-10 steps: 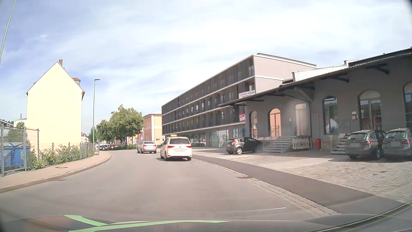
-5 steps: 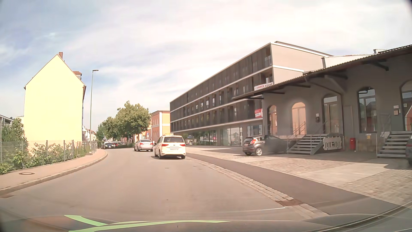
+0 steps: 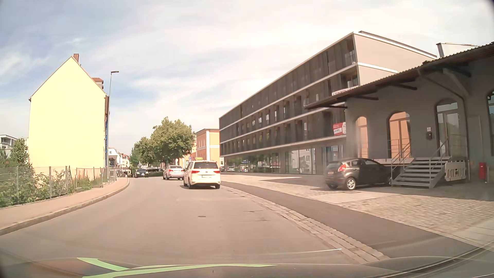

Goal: Follow the waypoints while adhering to traffic rules and regulations

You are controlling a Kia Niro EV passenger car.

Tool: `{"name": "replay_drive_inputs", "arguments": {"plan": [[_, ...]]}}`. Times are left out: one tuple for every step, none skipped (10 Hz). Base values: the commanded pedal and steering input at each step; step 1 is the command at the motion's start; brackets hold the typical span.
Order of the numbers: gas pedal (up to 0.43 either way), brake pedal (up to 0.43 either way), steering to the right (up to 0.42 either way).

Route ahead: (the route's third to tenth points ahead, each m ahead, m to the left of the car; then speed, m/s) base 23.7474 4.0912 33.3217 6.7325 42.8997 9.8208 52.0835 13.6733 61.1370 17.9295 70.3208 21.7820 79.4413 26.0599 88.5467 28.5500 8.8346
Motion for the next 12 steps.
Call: {"name": "replay_drive_inputs", "arguments": {"plan": [[0.110, 0.000, -0.060], [0.110, 0.000, -0.060], [0.110, 0.000, -0.060], [0.098, 0.000, -0.060], [0.098, 0.000, -0.061], [0.087, 0.000, -0.062], [0.067, 0.000, -0.062], [0.067, 0.000, -0.062], [0.047, 0.000, -0.063], [0.047, 0.000, -0.063], [0.047, 0.000, -0.063], [0.047, 0.000, -0.063]]}}
